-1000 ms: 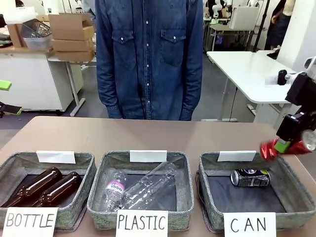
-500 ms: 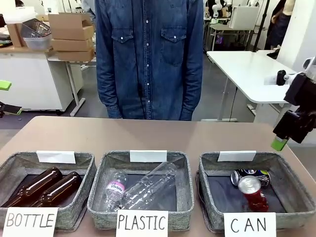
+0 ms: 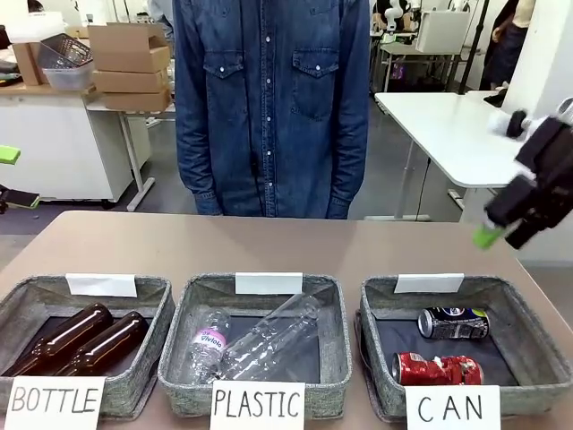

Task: Sort the can waste into the basket.
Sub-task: Pick up the can waste from the table and place it in the right Fabric basket.

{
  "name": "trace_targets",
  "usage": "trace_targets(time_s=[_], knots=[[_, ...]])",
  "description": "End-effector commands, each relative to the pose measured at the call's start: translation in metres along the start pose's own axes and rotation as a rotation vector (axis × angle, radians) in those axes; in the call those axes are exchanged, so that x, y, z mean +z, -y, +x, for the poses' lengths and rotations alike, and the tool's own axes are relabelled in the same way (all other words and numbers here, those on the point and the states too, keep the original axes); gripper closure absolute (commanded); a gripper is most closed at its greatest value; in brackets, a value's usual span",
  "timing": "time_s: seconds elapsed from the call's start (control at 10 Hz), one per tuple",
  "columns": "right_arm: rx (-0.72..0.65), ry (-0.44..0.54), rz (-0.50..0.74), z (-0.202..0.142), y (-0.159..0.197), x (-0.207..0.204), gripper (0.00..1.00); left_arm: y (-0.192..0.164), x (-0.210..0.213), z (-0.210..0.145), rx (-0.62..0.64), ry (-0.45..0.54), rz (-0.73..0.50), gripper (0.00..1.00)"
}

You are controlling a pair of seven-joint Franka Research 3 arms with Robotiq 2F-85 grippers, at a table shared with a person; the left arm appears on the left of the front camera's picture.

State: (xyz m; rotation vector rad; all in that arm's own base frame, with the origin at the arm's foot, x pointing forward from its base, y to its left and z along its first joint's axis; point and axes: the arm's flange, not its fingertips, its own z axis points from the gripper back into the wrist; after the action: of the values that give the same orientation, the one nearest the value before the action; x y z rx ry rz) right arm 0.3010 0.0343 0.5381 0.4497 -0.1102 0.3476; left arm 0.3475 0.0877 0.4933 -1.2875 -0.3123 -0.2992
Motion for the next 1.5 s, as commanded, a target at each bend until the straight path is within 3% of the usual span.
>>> trace_targets(time_s=[0.0,0.1,0.2,0.3,0.4,1.4], knots=[[-0.179,0.395,0.682,0.011,0.015,0.026,0.0,0.001,0.001,-0.001,-0.014,-0.008,-0.003,0.0],[-0.257,0.436,0.899,0.013,0.02,0.03,0.0,0.001,0.001,-0.001,-0.014,-0.008,-0.003,0.0],[-0.399,0.476,0.948,0.019,0.023,0.028,0.0,0.001,0.001,-0.001,-0.014,-0.008,-0.003,0.0],[-0.41,0.515,0.879,0.024,0.022,0.02,0.0,0.001,0.001,-0.001,-0.014,-0.008,-0.003,0.0],[-0.173,0.192,0.442,0.011,0.022,0.038,0.0,0.001,0.001,-0.001,-0.014,-0.008,-0.003,0.0],[-0.173,0.192,0.442,0.011,0.022,0.038,0.0,0.001,0.001,-0.001,-0.014,-0.008,-0.003,0.0]])
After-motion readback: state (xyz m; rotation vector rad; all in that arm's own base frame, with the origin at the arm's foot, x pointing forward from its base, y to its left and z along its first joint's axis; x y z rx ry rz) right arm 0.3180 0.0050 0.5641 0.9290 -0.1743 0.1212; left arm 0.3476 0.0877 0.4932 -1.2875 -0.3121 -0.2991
